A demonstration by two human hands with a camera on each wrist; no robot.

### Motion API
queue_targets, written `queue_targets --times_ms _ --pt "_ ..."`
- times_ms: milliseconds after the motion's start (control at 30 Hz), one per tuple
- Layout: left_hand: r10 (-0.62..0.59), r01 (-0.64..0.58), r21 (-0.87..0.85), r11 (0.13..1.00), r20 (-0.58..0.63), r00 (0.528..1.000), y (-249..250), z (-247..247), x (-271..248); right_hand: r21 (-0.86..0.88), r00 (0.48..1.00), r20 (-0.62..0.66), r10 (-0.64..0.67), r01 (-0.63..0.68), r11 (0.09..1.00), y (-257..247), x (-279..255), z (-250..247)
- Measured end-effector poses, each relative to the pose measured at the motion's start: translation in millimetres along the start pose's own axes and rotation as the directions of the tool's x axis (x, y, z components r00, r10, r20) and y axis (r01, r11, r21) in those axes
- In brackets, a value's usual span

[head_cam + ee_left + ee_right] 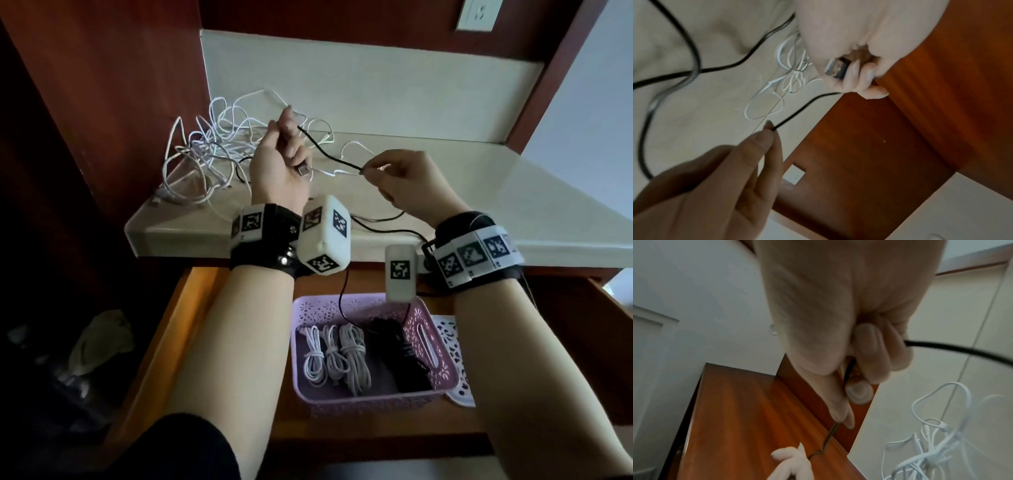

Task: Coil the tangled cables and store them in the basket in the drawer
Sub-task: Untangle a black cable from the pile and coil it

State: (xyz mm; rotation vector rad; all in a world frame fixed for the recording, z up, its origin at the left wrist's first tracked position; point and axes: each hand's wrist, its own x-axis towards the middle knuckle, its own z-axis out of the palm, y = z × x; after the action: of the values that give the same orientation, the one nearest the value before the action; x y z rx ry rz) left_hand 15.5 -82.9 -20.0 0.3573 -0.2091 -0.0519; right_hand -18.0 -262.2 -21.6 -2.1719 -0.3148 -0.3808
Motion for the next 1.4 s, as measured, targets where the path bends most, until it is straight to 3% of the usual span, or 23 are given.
queue_targets --times_ms 67,133,267,333,400,467,533,567,633,700,767,800,833,933,967,1100,1200,1267,1333,1400 --pt "0.117 -0.111 0.109 0.988 -0.051 0.992 -2 4 3 -0.057 0.995 0.096 -0.012 0.017 0.998 -6 7 -2" --pt "0.197 -0.188 0.085 0.978 -0.109 0.974 -1 3 8 -0.072 0.969 0.245 -0.004 0.022 0.997 -10 9 3" --pt "0.284 -0.278 0.061 0.959 -0.178 0.942 7 -5 15 -0.096 0.825 0.564 -0.032 0.104 0.990 -11 5 16" --pt "0.323 -0.286 0.219 0.933 -0.162 0.932 10 -7 16 -0.092 0.749 0.661 -0.036 0.129 0.987 -10 4 15" --pt "0.388 -0.267 0.558 0.785 -0.107 0.916 12 -8 17 -0.054 0.701 0.713 -0.027 0.093 0.994 -7 4 7" --pt "0.443 -0.265 0.832 0.488 0.026 0.896 13 -10 17 -0.003 0.697 0.717 -0.018 0.030 1.000 -3 4 -4" --pt "0.341 -0.252 0.941 0.227 0.166 0.925 13 -13 13 0.047 0.752 0.658 -0.023 -0.011 0.999 2 5 -14" --pt "0.255 -0.222 0.961 0.163 0.176 0.951 12 -14 10 0.077 0.802 0.596 -0.035 -0.014 0.997 4 6 -18" --pt "0.103 -0.135 0.975 0.176 0.118 0.988 9 -11 3 0.121 0.913 0.402 -0.065 0.017 0.993 8 9 -25" --pt "0.003 -0.068 0.958 0.280 0.070 0.998 6 -4 -5 0.135 0.980 0.178 -0.085 0.061 0.989 12 11 -29" --pt "-0.091 0.006 0.928 0.373 0.031 0.995 2 6 -12 0.189 0.995 -0.016 -0.094 0.095 0.977 12 11 -33" --pt "-0.133 0.034 0.928 0.372 0.017 0.991 1 10 -14 0.219 0.992 -0.087 -0.097 0.114 0.969 10 11 -33" --pt "-0.169 0.040 0.944 0.326 0.017 0.986 -2 14 -17 0.232 0.984 -0.142 -0.106 0.137 0.963 8 11 -33" --pt "-0.245 -0.048 0.995 0.083 0.067 0.967 -11 26 -24 0.190 0.943 -0.297 -0.151 0.214 0.958 0 13 -31" --pt "-0.266 -0.074 0.996 0.056 0.086 0.960 -14 30 -26 0.169 0.923 -0.352 -0.154 0.225 0.960 -1 15 -32" --pt "-0.413 -0.107 0.971 0.214 0.189 0.891 -17 39 -33 0.093 0.842 -0.528 -0.113 0.190 0.977 3 16 -41" --pt "-0.524 -0.122 0.929 0.349 0.302 0.796 -17 40 -33 0.151 0.855 -0.495 -0.157 0.262 0.953 6 16 -47" --pt "-0.514 -0.116 0.867 0.485 0.389 0.765 -18 40 -34 0.220 0.894 -0.405 -0.193 0.300 0.928 7 16 -44" --pt "-0.412 -0.106 0.763 0.637 0.454 0.790 -19 41 -33 0.222 0.952 -0.239 -0.193 0.247 0.943 8 16 -33" --pt "-0.247 -0.119 0.628 0.769 0.463 0.851 -22 42 -31 0.216 0.986 -0.053 -0.156 0.164 0.962 8 15 -20"
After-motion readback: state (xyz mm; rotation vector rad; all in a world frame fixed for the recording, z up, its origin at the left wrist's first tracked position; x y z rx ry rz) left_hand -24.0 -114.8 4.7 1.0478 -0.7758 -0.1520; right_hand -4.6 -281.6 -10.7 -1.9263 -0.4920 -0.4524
